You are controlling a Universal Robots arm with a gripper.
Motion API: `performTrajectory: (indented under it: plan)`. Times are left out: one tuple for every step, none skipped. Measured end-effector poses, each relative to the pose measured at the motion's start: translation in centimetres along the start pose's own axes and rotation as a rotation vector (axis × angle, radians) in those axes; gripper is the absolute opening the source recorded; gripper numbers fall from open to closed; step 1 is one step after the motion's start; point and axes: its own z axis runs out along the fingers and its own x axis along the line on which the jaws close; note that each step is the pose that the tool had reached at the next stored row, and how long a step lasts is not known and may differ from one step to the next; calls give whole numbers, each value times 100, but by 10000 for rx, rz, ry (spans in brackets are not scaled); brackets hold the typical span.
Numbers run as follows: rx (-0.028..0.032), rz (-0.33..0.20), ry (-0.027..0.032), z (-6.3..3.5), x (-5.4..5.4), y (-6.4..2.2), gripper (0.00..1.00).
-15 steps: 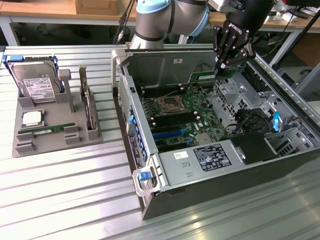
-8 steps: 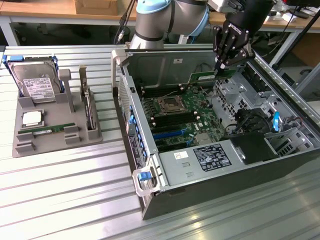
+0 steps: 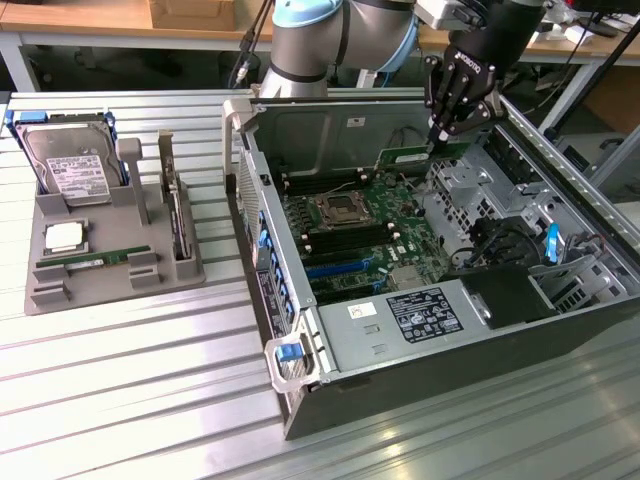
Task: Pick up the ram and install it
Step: 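Insert the ram into the slot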
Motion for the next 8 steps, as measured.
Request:
performTrajectory:
  plan:
    - [0,0,0,3,0,0,13]
    - [0,0,0,8,0,0,13]
    - [0,0,0,15,0,-1,13]
    - [0,0,0,23,0,-1,13]
    - [0,0,1,39,0,-2,13]
    - [0,0,0,46,-1,-2,13]
    - [0,0,0,54,-1,-2,13]
    - [0,-1,1,64,-1,-3,13]
